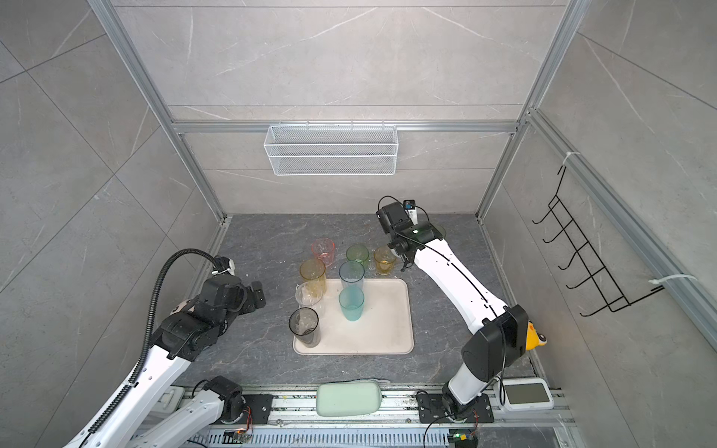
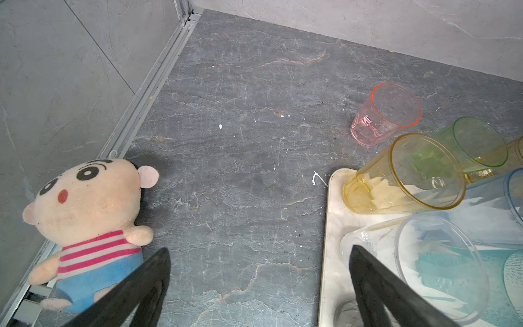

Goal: Place the glasses into the tray
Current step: Pick up the glass from the top-right of the table.

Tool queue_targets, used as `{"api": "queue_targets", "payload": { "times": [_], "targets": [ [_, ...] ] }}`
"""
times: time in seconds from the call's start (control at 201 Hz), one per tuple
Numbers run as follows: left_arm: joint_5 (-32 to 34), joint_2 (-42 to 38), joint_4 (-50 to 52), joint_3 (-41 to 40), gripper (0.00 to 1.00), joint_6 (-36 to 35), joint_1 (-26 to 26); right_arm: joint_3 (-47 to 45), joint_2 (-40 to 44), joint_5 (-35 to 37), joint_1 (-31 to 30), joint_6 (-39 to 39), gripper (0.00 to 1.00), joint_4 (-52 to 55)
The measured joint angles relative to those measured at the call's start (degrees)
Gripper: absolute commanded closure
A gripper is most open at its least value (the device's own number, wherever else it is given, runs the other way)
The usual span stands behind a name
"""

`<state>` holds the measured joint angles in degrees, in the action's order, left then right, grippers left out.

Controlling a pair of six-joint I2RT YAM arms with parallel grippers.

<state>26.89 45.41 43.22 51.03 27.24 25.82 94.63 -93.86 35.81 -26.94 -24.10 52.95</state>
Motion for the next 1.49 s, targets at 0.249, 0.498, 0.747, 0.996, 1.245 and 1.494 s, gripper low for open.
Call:
{"api": "queue_targets", "payload": {
  "times": [0.249,0.498,0.747,0.996,1.245,1.494],
  "targets": [
    [0.0,0.1,0.0,0.0,0.02,0.0,0.0,-2.2,-1.9,-3.3,7.2,-0.1,0.34,-9.7],
    [0.1,0.5,0.0,0.0,0.02,0.0,0.0,-2.5,-7.4,-8.0,12.8,-1.9,0.34,-15.7],
    [0.2,1.1,0.0,0.0,0.02,0.0,0.0,-2.5,-10.5,-13.0,18.1,-3.9,0.30,-17.6],
    [0.2,1.8,0.0,0.0,0.02,0.0,0.0,-0.1,-14.4,-17.2,21.5,-5.1,0.30,-18.7],
    [0.3,1.9,0.0,0.0,0.02,0.0,0.0,0.4,-16.5,-19.4,23.1,-6.0,0.30,-19.4],
    [0.6,1.9,0.0,0.0,0.02,0.0,0.0,0.5,-16.7,-19.6,23.8,-6.2,0.29,-19.6]
  ]
}}
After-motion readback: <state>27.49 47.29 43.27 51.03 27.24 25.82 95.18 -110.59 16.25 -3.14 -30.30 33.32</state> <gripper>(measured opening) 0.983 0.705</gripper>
